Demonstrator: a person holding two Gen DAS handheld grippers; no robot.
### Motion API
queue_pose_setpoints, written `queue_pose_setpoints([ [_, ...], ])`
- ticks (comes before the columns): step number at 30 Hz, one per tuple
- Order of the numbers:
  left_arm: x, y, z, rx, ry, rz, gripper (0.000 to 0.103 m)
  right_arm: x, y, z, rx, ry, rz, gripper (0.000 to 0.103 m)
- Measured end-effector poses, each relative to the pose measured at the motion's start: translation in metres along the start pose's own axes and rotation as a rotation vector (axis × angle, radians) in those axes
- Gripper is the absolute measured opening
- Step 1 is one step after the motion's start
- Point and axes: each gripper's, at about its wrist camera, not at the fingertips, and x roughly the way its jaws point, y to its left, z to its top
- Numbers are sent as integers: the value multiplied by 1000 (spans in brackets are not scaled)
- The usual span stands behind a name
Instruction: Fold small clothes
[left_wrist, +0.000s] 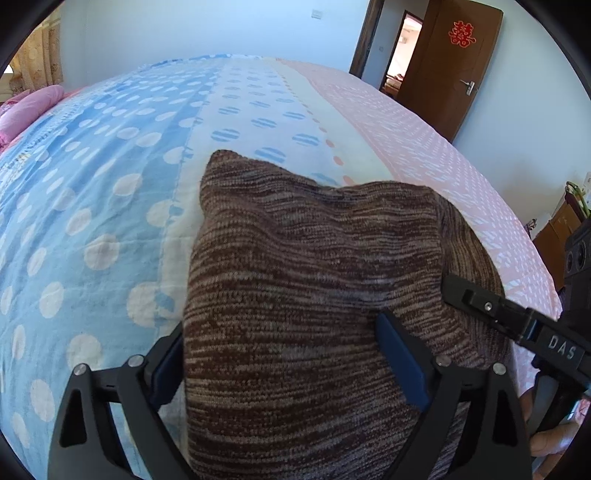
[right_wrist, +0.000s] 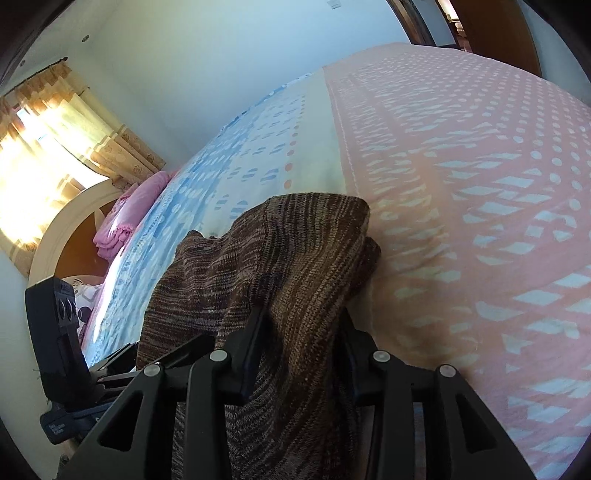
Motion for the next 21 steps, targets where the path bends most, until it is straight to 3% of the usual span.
queue_pose_setpoints([
  [6,8,4,11,-34,21,-62,102,2,-4,3,7,14,27,43],
  [10,10,-2,7,-12,-3,-13,96,6,-3,9,-4,26,27,44],
  [12,8,-4,5,2,-19,-8,88,7,3,9,-40,25,-5,39],
  [14,6,-3,4,0,-33,-13,84,5,15,7,-97,15,-46,26],
  [16,4,-2,3,-2,-48,-18,78,4,26,6,-148,-2,-96,25],
  [21,-3,-1,-1,-3,-101,-32,50,1,47,-1,-252,-50,-198,23],
])
